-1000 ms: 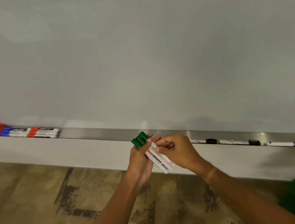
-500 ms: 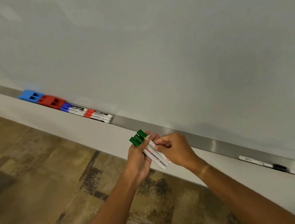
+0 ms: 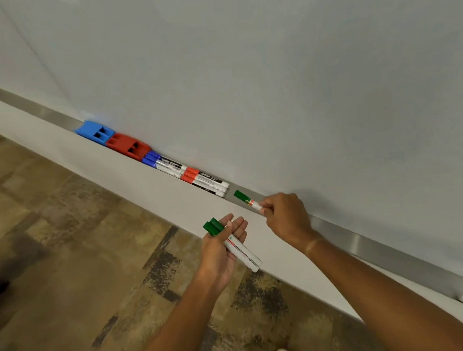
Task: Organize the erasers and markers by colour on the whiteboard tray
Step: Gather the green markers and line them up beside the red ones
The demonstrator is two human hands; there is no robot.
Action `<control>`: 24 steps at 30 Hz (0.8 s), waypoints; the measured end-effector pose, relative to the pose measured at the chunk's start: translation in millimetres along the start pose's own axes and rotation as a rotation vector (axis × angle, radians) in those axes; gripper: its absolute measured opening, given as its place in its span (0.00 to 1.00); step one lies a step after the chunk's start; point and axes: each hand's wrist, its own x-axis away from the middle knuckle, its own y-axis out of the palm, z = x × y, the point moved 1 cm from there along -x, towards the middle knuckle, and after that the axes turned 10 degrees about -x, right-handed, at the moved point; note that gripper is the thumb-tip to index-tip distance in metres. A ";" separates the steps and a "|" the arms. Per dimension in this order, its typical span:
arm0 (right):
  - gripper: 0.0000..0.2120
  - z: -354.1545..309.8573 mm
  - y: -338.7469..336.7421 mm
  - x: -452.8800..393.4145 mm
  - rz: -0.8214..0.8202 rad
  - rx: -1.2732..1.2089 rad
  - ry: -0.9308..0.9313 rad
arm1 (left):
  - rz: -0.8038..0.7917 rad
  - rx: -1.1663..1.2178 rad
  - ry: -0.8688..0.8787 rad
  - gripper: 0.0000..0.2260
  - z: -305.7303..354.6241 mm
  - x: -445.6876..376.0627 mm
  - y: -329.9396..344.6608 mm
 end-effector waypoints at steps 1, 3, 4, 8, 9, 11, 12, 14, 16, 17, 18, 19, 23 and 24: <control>0.11 0.1 2.1 -4.4 -0.008 0.031 0.003 | 0.000 0.001 -0.001 0.13 0.6 0.6 -1.2; 0.12 -0.5 10.6 -16.9 -0.048 0.078 0.011 | 0.021 0.013 0.003 0.13 1.6 -3.4 -7.2; 0.12 -0.1 15.1 -22.8 -0.068 0.094 0.013 | 0.033 0.020 0.007 0.13 2.3 -5.1 -9.7; 0.09 5.3 26.6 -36.2 -0.114 0.109 0.020 | 0.073 0.031 0.013 0.13 3.5 -10.1 -15.2; 0.09 8.1 28.7 -38.8 -0.121 0.096 0.015 | 0.081 0.033 0.017 0.13 4.0 -10.8 -15.2; 0.08 12.6 31.9 -43.0 -0.131 0.076 0.001 | 0.093 0.032 0.026 0.12 4.1 -13.2 -14.9; 0.08 14.8 33.4 -44.4 -0.135 0.069 -0.003 | 0.099 0.034 0.027 0.12 3.2 -14.2 -14.4; 0.08 18.2 36.1 -47.0 -0.135 0.050 -0.015 | 0.108 0.042 0.026 0.12 1.8 -14.6 -12.2; 0.07 19.6 38.6 -49.0 -0.130 0.019 -0.035 | 0.114 0.050 0.026 0.12 1.2 -15.0 -10.4; 0.07 20.2 40.0 -50.4 -0.128 0.005 -0.046 | 0.116 0.051 0.028 0.12 1.6 -15.6 -9.3; 0.07 20.5 41.4 -51.1 -0.126 0.001 -0.056 | 0.116 0.051 0.029 0.12 2.4 -15.9 -8.5; 0.07 20.9 42.9 -51.7 -0.122 0.001 -0.065 | 0.115 0.049 0.030 0.13 3.0 -16.5 -8.1; 0.06 23.2 45.1 -51.2 -0.134 -0.012 -0.082 | 0.117 0.048 0.025 0.13 5.5 -19.3 -6.1; 0.06 23.1 44.3 -50.8 -0.139 -0.013 -0.084 | 0.116 0.046 0.024 0.13 6.1 -20.2 -5.3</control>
